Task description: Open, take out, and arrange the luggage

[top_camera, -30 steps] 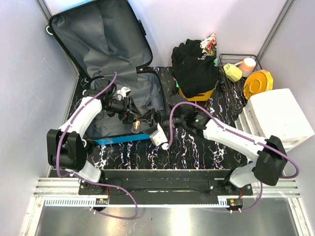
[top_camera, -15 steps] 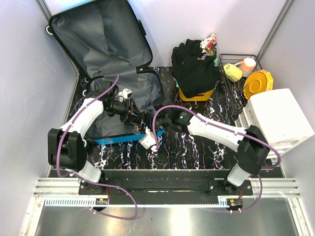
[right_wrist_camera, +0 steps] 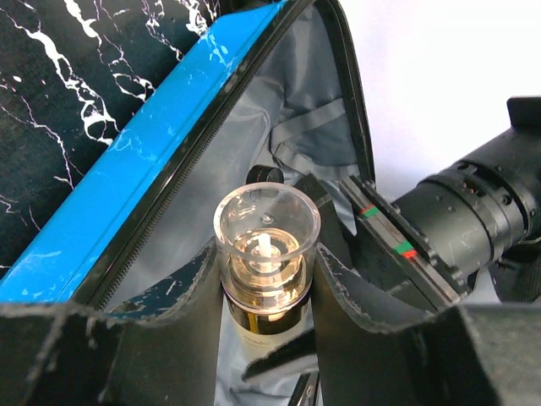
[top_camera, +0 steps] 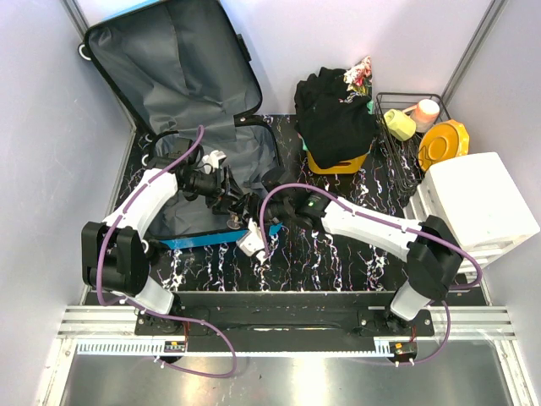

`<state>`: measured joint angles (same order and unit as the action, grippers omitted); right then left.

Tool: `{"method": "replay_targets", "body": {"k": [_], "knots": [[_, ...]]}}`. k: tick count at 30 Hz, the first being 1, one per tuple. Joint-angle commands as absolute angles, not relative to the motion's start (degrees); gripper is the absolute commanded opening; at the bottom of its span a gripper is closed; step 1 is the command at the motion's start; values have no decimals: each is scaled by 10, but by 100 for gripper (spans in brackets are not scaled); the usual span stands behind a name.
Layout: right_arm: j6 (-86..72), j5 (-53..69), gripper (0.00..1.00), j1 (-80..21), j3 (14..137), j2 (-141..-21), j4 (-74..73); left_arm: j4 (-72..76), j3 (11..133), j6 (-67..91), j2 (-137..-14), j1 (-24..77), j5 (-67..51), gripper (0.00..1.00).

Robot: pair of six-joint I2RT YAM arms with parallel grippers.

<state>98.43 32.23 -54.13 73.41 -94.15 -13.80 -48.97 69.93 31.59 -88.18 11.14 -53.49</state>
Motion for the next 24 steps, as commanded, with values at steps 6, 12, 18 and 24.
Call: {"method": "replay_targets", "body": {"k": [6, 12, 18, 24], "knots": [[753, 298, 0, -530, 722, -840, -40, -494, 784, 285, -855, 72, -455, 99], [469, 224, 0, -494, 734, -755, -28, -469, 845, 239, -859, 40, -401, 99], [171, 201, 0, -346, 761, -629, -139, -385, 834, 229, -832, 40, -380, 99], [116, 136, 0, -123, 779, -520, -268, -318, 833, 235, -831, 54, -359, 99]]}}
